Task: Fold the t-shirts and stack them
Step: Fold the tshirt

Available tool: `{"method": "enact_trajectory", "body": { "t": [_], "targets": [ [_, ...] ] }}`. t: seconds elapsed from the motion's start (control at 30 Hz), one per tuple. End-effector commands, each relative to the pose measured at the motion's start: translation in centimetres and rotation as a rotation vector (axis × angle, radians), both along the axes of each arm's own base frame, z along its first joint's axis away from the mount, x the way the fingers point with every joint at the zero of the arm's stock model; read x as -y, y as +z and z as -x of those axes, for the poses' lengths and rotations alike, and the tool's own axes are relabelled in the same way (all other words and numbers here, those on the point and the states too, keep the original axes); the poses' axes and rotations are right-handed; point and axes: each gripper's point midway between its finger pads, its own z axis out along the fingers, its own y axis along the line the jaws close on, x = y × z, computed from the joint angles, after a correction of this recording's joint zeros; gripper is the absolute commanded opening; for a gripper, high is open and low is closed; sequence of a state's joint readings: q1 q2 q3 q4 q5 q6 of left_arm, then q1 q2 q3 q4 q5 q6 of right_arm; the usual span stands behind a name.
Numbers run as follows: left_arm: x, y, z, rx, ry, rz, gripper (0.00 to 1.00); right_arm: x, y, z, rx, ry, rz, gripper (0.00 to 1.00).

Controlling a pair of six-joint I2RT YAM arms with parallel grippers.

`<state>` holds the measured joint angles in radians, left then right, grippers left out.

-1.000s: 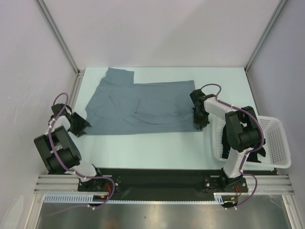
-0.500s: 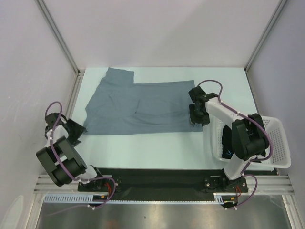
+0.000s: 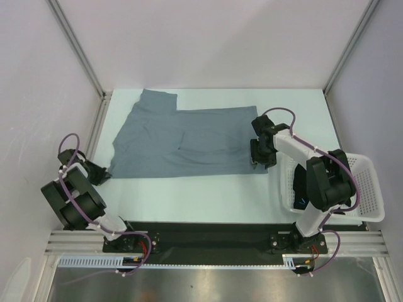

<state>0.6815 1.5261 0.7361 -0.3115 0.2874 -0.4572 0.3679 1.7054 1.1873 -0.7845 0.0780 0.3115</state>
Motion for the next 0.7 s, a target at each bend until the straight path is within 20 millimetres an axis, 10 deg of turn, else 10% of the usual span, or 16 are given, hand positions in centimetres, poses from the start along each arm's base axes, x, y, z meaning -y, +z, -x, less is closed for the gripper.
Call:
{"method": "enact_trajectory", "body": {
  "t": [0.0,0.3,0.47,0.67],
  "targets": [
    [-1.9,-1.1,0.2,-0.045,0.023,-0.048,0.01,0.3,0.8,-0.2,0.027,0.004,-0.022,0.52],
    [-3.2,-0.2,0.3,-0.045,0.026,-0.105,0.00,-1.7,-0.6,-0.3,0.015,0.002,-0.062,0.01],
    [-3.0,-0.5,0.7,-0.058,0.024,-0.098,0.00,-2.4,-2.4,-0.7,0.004,0.005,-0.039,0.00],
    [-4.4,-0.5,1.3,-0.089,0.093,-0.112,0.00,1.5,-6.3,1.8,-0.092,-0.096,0.122,0.00]
  ]
}}
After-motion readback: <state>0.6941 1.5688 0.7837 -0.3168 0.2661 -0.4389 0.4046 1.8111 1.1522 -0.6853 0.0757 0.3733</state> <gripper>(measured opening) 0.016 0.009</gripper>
